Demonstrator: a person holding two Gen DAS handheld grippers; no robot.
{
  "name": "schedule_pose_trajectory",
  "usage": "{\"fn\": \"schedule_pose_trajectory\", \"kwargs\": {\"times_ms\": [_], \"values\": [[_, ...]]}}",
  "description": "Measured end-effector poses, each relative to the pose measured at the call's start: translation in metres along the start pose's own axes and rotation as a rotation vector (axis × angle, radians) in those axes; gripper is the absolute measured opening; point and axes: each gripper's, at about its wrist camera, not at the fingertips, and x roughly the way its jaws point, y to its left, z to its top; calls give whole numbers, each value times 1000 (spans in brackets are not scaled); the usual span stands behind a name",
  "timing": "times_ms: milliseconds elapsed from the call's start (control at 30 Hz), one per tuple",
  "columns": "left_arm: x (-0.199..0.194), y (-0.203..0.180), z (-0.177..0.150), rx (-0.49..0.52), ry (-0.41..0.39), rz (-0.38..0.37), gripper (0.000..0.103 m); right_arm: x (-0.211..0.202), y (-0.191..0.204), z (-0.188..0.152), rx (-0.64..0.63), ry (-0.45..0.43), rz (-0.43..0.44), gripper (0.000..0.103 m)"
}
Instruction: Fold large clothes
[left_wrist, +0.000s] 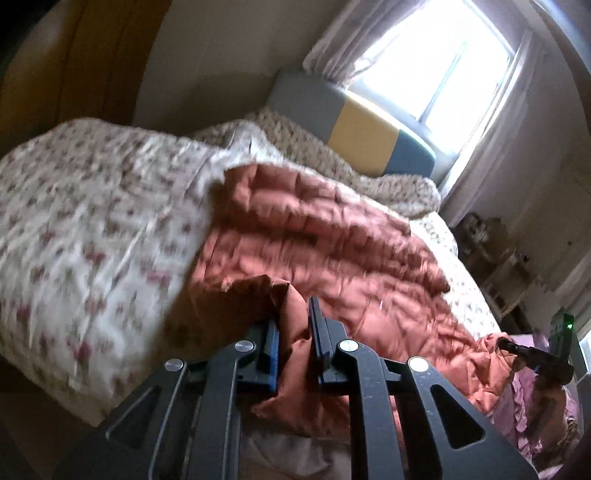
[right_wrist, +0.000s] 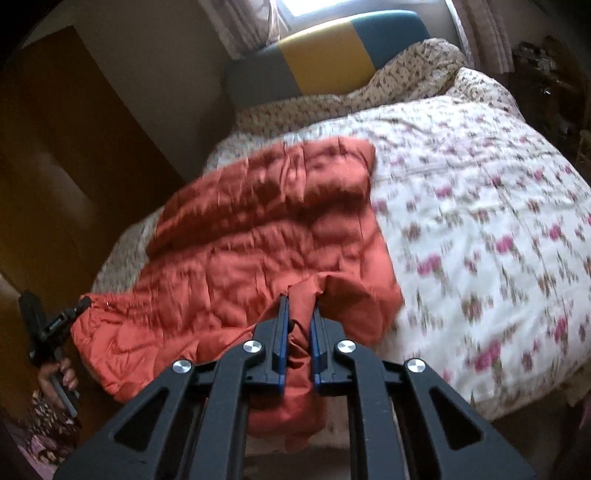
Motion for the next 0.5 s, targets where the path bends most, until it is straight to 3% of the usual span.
{"fn": "schedule_pose_trajectory", "kwargs": {"times_ms": [300,500], "values": [[40,3,64,-65,-56,-33,14,38,-3,70,69,-72,30,9],[77,13,95,-96,-61,2,14,74,-12,112,95,-93,6,9]]}}
